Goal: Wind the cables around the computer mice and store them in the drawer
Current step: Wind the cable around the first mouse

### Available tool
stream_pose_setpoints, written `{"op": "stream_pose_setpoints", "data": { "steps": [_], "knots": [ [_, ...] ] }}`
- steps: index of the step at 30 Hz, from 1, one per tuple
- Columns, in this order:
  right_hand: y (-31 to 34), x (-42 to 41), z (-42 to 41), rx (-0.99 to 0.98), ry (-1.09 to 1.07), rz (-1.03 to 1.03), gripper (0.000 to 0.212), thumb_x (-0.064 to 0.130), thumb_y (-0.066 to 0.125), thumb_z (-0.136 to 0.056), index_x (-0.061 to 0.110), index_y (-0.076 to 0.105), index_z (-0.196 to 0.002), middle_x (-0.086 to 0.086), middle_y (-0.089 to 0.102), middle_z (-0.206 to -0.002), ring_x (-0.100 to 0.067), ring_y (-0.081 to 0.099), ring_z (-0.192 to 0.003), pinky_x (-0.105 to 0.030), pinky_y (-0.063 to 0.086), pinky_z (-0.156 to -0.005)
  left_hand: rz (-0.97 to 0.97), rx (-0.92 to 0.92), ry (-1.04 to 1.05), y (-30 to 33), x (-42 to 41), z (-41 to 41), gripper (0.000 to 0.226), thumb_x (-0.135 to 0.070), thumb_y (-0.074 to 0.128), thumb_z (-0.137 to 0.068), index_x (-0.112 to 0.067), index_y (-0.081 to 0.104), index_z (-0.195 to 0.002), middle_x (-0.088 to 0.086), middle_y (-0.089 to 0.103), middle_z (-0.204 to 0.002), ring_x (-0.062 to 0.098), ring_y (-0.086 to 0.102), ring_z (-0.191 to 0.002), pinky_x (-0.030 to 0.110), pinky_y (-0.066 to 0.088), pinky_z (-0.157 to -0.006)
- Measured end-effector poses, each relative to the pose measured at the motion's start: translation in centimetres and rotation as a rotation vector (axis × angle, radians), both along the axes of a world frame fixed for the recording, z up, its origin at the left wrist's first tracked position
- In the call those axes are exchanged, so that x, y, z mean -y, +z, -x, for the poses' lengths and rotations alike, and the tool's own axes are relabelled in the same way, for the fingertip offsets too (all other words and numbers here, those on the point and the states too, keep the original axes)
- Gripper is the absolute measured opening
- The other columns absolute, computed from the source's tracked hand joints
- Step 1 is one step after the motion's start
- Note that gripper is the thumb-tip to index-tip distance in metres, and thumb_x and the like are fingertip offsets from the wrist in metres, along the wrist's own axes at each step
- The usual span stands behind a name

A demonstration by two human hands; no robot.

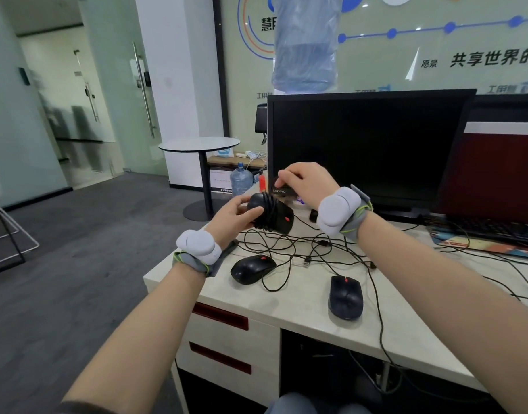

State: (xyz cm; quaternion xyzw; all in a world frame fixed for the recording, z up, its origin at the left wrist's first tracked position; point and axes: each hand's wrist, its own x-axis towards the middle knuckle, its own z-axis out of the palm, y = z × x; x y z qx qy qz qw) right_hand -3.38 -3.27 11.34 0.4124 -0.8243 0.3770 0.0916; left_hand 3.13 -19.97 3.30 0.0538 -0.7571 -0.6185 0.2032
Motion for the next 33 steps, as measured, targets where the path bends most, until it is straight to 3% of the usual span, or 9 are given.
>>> {"op": "stream_pose_setpoints", "data": {
  "steps": [3,9,12,15,19,22,26,29,33],
  "knots": [
    [0.2,-0.6,1.3,0.014,-0.004,-0.004,0.029,0.033,0.046,-0.094,0.021,0.069,-0.082,0.004,0.065,-0.084,-0.01,0.057,-0.074,-0.02,0.044,-0.064,-0.045,0.003,-0.258,0.6,-1.0,-0.6,0.025,-0.011,0.052,-0.092,-0.031,0.066,-0.1,-0.009,0.072,-0.095,0.01,0.065,-0.095,0.024,0.055,-0.084],
    [-0.9,-2.0,2.5,0.152,0.045,0.108,0.024,0.032,0.055,-0.089,0.017,0.071,-0.08,0.013,0.06,-0.068,0.007,0.053,-0.055,-0.001,0.037,-0.05,-0.366,0.001,-0.562,1.4,-2.0,-1.4,0.028,-0.018,0.041,-0.094,-0.023,0.061,-0.114,-0.008,0.072,-0.098,0.003,0.067,-0.089,0.019,0.054,-0.083],
    [-1.7,-2.4,2.7,0.276,0.126,0.148,0.017,0.016,0.053,-0.091,0.015,0.067,-0.082,0.008,0.057,-0.068,0.003,0.052,-0.058,-0.004,0.042,-0.052,-0.454,-0.05,-0.638,1.6,-2.2,-1.1,0.024,-0.022,0.043,-0.095,-0.023,0.062,-0.109,-0.009,0.071,-0.094,0.003,0.066,-0.086,0.017,0.053,-0.077],
    [-2.4,-2.1,2.9,0.241,0.063,0.052,0.031,-0.005,0.052,-0.086,0.001,0.056,-0.116,0.015,0.043,-0.075,0.005,0.041,-0.068,-0.001,0.04,-0.059,-0.612,-0.122,-0.562,2.0,-2.6,-0.5,0.026,-0.026,0.05,-0.087,-0.019,0.057,-0.111,-0.003,0.069,-0.094,0.007,0.066,-0.085,0.019,0.055,-0.077],
    [-3.0,-0.5,1.1,0.302,0.051,0.016,0.015,0.012,0.047,-0.093,0.02,0.053,-0.081,0.006,0.042,-0.064,0.0,0.043,-0.044,-0.01,0.035,-0.039,-0.687,-0.266,-0.41,2.8,-2.9,0.2,0.016,-0.018,0.044,-0.094,-0.014,0.056,-0.103,-0.001,0.072,-0.086,0.01,0.068,-0.081,0.02,0.056,-0.074],
    [-3.7,-0.2,-0.1,0.356,0.176,-0.159,0.019,0.014,0.04,-0.096,0.014,0.059,-0.101,0.0,0.041,-0.06,0.0,0.038,-0.027,-0.012,0.032,-0.032,-0.722,-0.34,-0.225,3.5,-2.7,0.3,0.015,-0.015,0.043,-0.097,-0.013,0.057,-0.093,0.001,0.07,-0.08,0.013,0.065,-0.08,0.02,0.057,-0.07],
    [-3.4,-0.3,-1.5,0.273,0.247,-0.318,0.02,0.019,0.04,-0.096,0.02,0.058,-0.105,0.001,0.043,-0.056,-0.003,0.036,-0.026,-0.016,0.033,-0.035,-0.739,-0.368,-0.04,3.1,-1.1,0.7,0.011,-0.012,0.047,-0.096,-0.009,0.057,-0.097,0.006,0.068,-0.087,0.015,0.063,-0.083,0.024,0.054,-0.083],
    [-2.4,-0.2,-2.2,0.165,0.234,-0.367,0.018,0.025,0.043,-0.094,0.025,0.061,-0.091,0.003,0.045,-0.057,-0.002,0.038,-0.025,-0.016,0.037,-0.037,-0.597,-0.31,0.123,1.9,-0.2,1.0,0.035,-0.008,0.052,-0.092,0.004,0.046,-0.124,0.016,0.058,-0.108,0.023,0.057,-0.098,0.03,0.048,-0.092],
    [-1.0,-0.1,-2.4,-0.067,0.158,-0.354,0.022,0.032,0.047,-0.091,0.025,0.066,-0.08,0.014,0.048,-0.061,0.009,0.048,-0.039,-0.005,0.034,-0.039,-0.437,-0.239,0.175,0.8,0.0,0.7,0.045,-0.011,0.058,-0.09,-0.001,0.04,-0.129,0.014,0.055,-0.112,0.019,0.059,-0.096,0.017,0.054,-0.073]
  ]
}}
